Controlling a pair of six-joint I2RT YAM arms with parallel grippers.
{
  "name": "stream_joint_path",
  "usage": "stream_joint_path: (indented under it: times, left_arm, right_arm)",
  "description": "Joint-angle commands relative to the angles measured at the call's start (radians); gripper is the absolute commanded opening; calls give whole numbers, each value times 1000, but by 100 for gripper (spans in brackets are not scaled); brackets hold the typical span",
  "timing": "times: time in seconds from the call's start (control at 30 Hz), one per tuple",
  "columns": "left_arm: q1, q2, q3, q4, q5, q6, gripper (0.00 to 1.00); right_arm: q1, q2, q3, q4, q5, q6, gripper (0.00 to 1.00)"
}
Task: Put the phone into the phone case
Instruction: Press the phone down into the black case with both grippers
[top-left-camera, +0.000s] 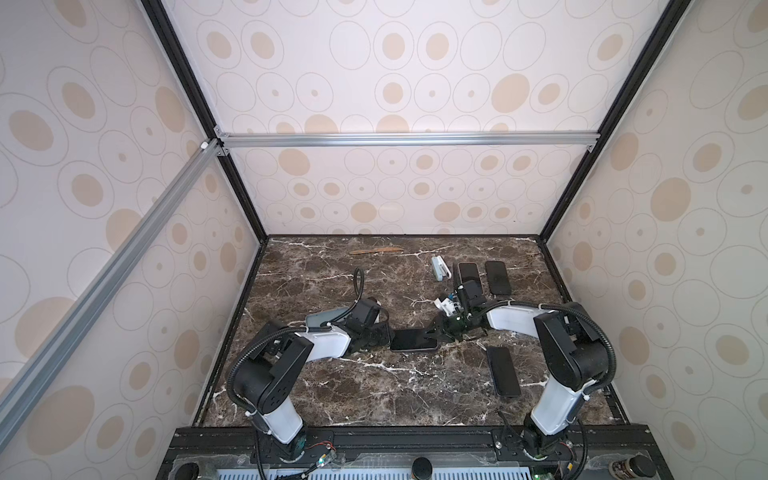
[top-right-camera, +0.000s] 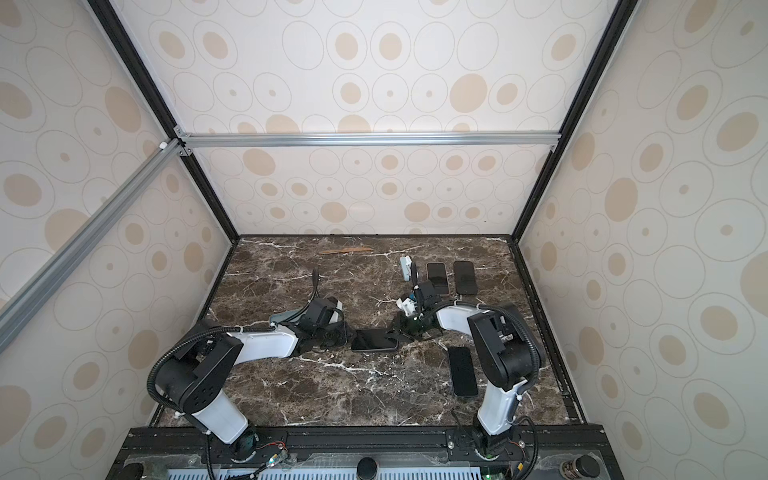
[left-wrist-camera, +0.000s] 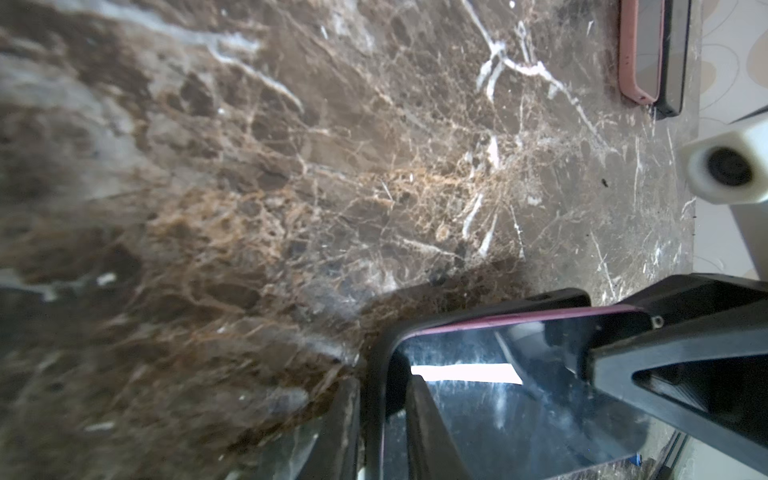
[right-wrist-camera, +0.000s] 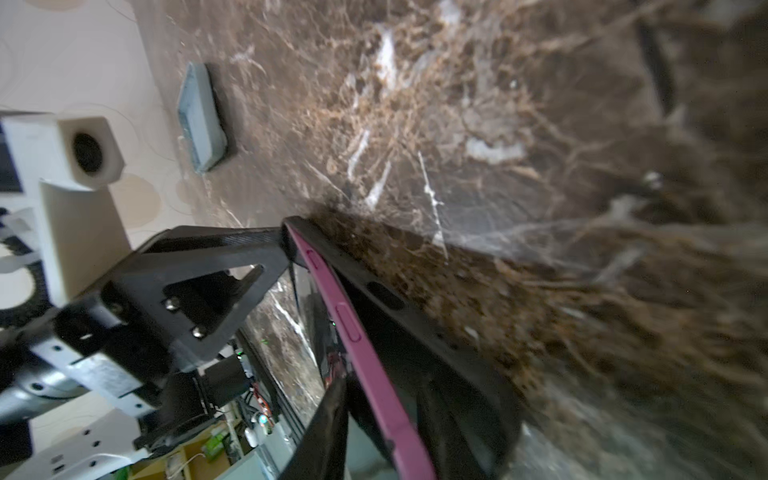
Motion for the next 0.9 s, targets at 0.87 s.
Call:
stream_joint_path:
  times: [0.87]
  left_arm:
    - [-28, -10, 68, -86, 104, 59, 23]
  right_arm:
    - [2, -171, 35, -422, 279, -89, 44]
